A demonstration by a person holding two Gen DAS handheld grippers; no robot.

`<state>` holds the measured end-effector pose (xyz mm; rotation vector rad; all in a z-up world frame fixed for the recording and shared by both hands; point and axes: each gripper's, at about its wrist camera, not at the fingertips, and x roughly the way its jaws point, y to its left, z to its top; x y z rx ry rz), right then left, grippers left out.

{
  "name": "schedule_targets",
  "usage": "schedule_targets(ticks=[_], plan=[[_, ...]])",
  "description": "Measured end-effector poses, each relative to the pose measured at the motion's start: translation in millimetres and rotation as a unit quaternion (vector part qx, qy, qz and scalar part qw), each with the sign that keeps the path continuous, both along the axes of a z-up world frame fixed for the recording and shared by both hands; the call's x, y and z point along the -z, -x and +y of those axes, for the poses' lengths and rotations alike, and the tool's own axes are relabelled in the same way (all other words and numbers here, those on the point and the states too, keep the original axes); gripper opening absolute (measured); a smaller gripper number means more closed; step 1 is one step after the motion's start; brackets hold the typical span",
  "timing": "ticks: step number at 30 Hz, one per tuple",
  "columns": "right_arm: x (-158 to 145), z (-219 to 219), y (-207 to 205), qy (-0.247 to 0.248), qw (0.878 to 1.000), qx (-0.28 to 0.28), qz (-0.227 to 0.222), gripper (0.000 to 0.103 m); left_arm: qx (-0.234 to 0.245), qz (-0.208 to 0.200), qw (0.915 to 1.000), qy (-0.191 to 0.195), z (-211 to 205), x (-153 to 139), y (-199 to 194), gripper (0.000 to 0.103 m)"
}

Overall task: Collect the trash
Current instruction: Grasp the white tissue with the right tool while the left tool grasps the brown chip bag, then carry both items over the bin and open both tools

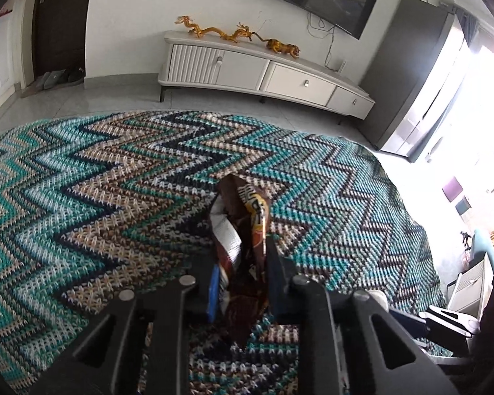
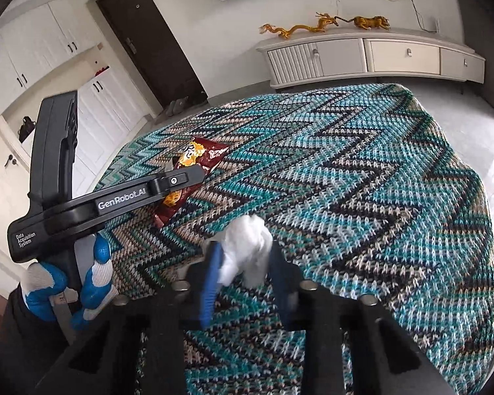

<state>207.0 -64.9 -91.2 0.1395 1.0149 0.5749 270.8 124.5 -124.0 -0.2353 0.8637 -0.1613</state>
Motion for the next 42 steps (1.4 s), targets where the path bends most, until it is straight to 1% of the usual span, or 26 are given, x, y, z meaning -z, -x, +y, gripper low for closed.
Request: schedule_targets(ticks=[1,4,10,14,19,23,27,33,36,39,42], plan=[[0.5,0.7,1.0,0.000,1.000,-0.002,0.000,0.016,0.002,-0.002,1.0000,-0.003,-1.7,-2.0,1.8,0.020],[-4.0,3.2,12.7,0.001,1.000,-0.008,-0.010,0.013,0.007,-0.011,0.9999,-0.009,-6.0,-10.5,11.2,0.019],[-27.4,-9.3,43.0,-0.013,0.999,-0.004,-0.029,0.011,0.012,-0.031,0.9993,-0.018,-9.6,-35.2,41.3,0.019],[-57.4,-22.4,74.9,-0.017,0.998,0.001,-0.055,0.011,0.019,-0.049,0.9984,-0.022,-15.9,-58.2,72.3,0.019],[-98.5,-45.0,115.1,-0.017,0.996,0.010,-0.089,0.011,0.036,-0.082,0.9957,-0.023,-29.3,-92.6,117.3,0.019],[-132.2,-67.4,159.7,-0.014,0.992,0.024,-0.120,0.011,0.051,-0.112,0.9921,-0.020,-43.5,-121.4,152.1,0.019],[-155.9,-88.9,204.7,-0.006,0.988,0.043,-0.147,0.011,0.070,-0.140,0.9875,-0.016,-58.5,-146.3,182.7,0.019],[-175.3,-122.4,251.4,0.007,0.982,0.076,-0.172,0.011,0.102,-0.169,0.9803,-0.016,-84.7,-171.6,218.0,0.019],[-181.8,-138.7,266.7,0.008,0.979,0.093,-0.182,0.011,0.117,-0.179,0.9768,-0.018,-100.4,-180.6,232.5,0.019],[-186.7,-155.8,276.2,0.007,0.976,0.112,-0.188,0.011,0.133,-0.185,0.9735,-0.023,-118.2,-187.7,242.6,0.019],[-184.1,-170.4,276.7,0.005,0.973,0.130,-0.188,0.011,0.148,-0.183,0.9715,-0.028,-137.0,-189.8,244.7,0.019]])
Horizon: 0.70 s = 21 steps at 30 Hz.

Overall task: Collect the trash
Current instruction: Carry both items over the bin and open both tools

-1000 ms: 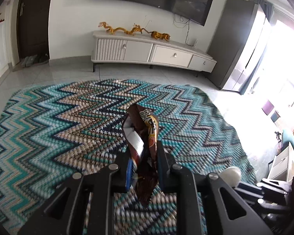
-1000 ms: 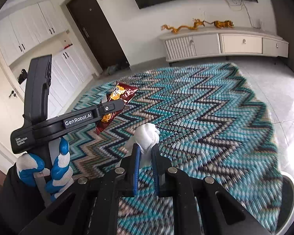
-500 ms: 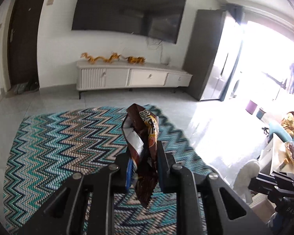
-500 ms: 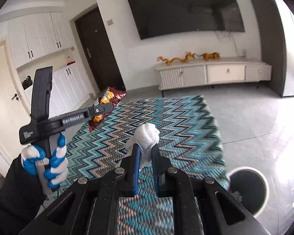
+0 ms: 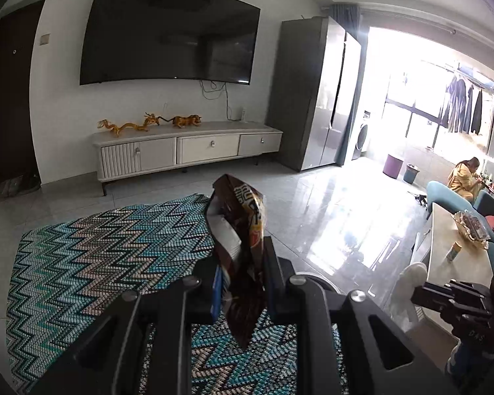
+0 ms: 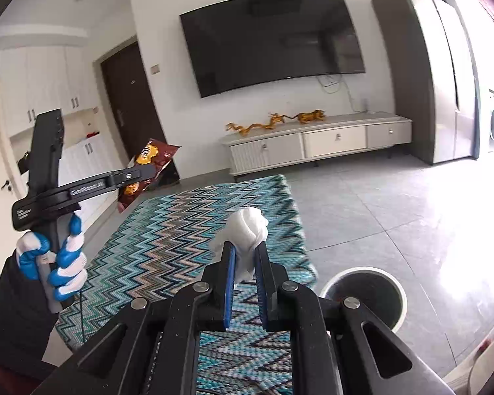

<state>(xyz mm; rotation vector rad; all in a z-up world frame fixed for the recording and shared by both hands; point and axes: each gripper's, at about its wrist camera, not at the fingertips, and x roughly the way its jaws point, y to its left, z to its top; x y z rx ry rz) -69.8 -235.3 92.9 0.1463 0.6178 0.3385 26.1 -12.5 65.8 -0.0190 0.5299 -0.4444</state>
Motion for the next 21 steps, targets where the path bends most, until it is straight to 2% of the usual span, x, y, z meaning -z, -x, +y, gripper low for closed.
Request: schedule_targets(ticks=[11,21], plan=[[32.1,-58.6,-27.5,-0.020,0.997,0.061,0.031,0.011,0.067,0.044,0.9958,-0.044,-91.1,28.3,-30.3,0.019],[78.6,-124.7,-69.6,-0.029,0.988,0.131,0.078,0.012,0.127,0.105,0.9823,-0.089,-178.6,85.1,-71.8,0.020]])
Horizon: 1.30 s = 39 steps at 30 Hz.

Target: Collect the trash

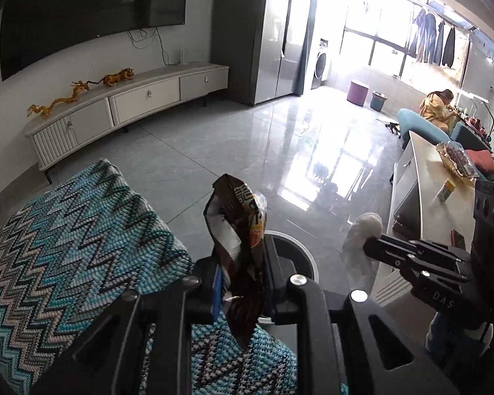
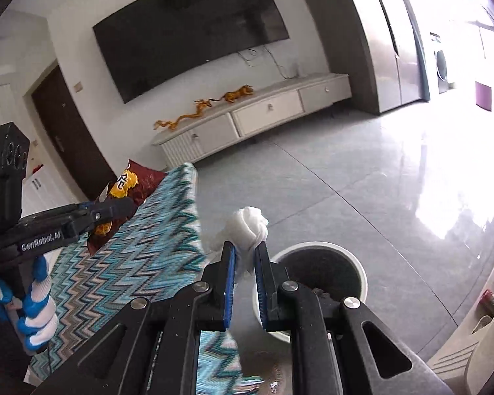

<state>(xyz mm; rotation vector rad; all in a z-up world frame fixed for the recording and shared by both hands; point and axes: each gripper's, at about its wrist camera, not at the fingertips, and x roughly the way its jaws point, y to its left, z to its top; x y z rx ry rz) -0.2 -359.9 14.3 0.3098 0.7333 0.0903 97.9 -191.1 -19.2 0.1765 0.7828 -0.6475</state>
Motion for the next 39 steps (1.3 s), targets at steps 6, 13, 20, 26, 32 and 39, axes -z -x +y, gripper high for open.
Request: schedule_targets(ticks=[6,13,20,26,32,39], plan=[[35.5,-31.6,-32.9,0.004,0.999,0.019,0.040,0.014,0.017,0.044,0.9986,-0.024,-41.4,41.9,-33.5,0.022],[81.6,-57.5,-64.3,0.001,0.995,0.038,0.089,0.019,0.036,0.100,0.9935,-0.039,-74.1,86.1,-63.2,0.027],[115.1,-72.3,-74.2,-0.003,0.991,0.054,0.122,0.047,0.039,0.136,0.9894,-0.032,-84.1,104.6,-75.9,0.051],[115.1,-72.6,-65.1,-0.014,0.990,0.066,0.124,0.051,0.016,0.112,0.9931,-0.029,-71.5,91.1,-77.9,0.051],[90.8,-58.9,-55.4,-0.021,0.993,0.058,0.099,0.056,-0.038,0.049,0.9975,-0.034,-40.1,58.0,-63.2,0.056],[50.9,-12.6,-44.2,-0.016,0.998,0.013,0.059,0.061,-0.114,-0.027,0.9925,-0.038,16.3,17.9,-40.0,0.060]])
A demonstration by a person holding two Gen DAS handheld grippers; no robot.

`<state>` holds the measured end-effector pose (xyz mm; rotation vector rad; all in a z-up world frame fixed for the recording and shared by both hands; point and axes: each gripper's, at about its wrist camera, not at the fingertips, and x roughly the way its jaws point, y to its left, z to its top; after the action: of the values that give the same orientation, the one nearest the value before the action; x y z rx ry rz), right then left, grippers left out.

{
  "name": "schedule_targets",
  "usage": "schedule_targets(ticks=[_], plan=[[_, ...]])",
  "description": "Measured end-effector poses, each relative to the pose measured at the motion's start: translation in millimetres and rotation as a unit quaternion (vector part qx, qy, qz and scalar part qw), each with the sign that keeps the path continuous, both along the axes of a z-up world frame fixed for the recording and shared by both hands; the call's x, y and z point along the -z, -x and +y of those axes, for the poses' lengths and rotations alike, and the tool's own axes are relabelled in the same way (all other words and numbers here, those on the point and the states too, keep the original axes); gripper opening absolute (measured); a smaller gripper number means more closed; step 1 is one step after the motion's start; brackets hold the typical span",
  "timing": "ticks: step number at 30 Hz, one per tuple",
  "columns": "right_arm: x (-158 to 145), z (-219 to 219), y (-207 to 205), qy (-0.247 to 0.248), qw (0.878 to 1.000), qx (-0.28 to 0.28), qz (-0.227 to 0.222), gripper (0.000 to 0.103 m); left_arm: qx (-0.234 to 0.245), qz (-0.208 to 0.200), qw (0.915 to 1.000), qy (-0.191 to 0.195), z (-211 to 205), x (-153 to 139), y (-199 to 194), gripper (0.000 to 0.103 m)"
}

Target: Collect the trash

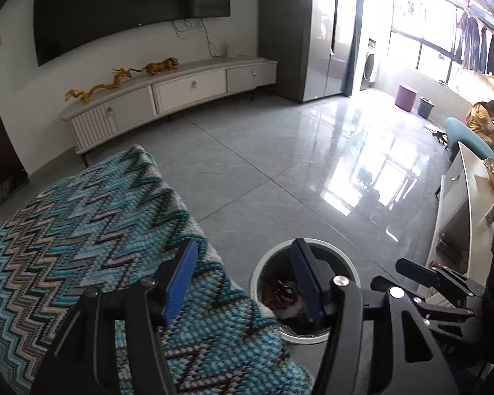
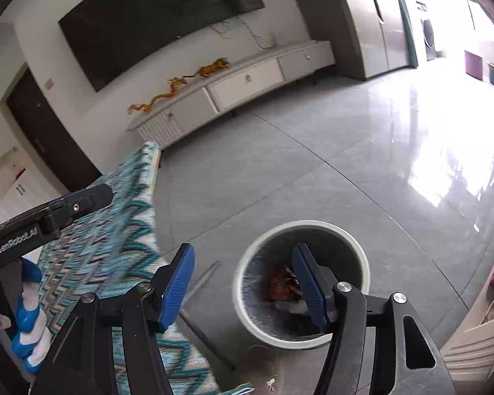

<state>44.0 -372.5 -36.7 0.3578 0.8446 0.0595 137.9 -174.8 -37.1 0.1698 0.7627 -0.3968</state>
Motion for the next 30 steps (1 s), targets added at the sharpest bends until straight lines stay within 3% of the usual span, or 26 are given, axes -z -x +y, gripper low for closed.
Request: schedule_targets(ticks=[7,20,24,30], plan=[[-31.6,53.3,12.3,0.016,0.999,-0.039,-0.033,0.072,-0.059,-0.055,0.9967,-0.011,63.5,-22.9,34.7,0.078],[-58.2,147.3,31.5,0.062,0.993,-0.083,-0.064,0.084,-0.126,-0.090,0.9879,-0.014,155.1,-35.6,97.6,0.078],[-60.7,165.2,36.3,0.078,0.991,-0.081,-0.071,0.093,-0.140,-0.101,0.9849,-0.011,173.0,-38.5,111.0,0.078],[-58.5,185.5,43.5,0.120,0.988,-0.062,-0.075,0.099,-0.161,-0.117,0.9800,-0.005,191.6,-38.8,123.3,0.089]])
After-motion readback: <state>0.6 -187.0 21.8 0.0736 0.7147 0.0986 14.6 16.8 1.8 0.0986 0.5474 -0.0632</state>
